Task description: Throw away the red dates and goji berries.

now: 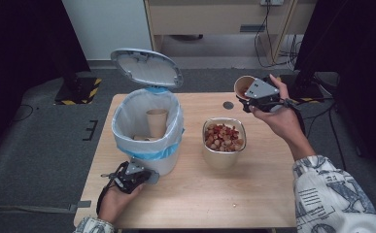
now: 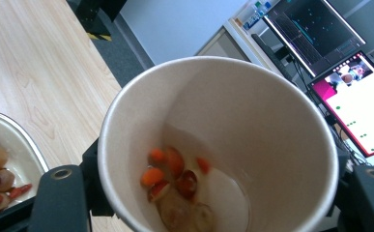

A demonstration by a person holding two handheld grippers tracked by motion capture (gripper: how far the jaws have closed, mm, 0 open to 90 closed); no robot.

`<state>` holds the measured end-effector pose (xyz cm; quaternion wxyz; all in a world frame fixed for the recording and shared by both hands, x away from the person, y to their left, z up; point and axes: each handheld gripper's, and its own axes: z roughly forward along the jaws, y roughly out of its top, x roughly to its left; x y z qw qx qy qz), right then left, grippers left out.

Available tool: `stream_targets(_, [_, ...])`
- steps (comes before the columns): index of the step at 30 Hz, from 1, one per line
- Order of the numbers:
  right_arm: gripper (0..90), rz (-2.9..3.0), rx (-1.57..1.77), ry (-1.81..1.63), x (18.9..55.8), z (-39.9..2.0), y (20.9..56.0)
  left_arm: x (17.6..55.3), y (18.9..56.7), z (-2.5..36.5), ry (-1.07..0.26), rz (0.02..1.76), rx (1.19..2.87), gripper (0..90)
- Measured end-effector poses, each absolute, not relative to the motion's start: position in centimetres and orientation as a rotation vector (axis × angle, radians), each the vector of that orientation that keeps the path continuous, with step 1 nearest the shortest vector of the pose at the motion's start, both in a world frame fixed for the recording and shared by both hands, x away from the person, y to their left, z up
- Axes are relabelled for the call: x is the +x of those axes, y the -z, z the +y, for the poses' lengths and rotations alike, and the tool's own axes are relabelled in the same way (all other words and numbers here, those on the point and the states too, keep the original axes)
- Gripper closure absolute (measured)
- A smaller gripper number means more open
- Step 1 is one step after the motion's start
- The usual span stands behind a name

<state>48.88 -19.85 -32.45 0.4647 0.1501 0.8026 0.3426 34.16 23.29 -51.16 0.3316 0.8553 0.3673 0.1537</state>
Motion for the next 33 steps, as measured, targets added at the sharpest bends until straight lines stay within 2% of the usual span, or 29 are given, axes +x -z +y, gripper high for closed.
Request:
stream_targets(16, [27.8,1.971,0.2,-0.698,47.0,-18.6,32.6,34.2,51.2,23.3,-0.4,0.965,2.231,89.8])
stream_targets(33, [27.6,1.971,0.164,-0.664,47.0,-18.3,32.9,34.2,51.2,23.3,-0.401,0.964,2.233,89.8])
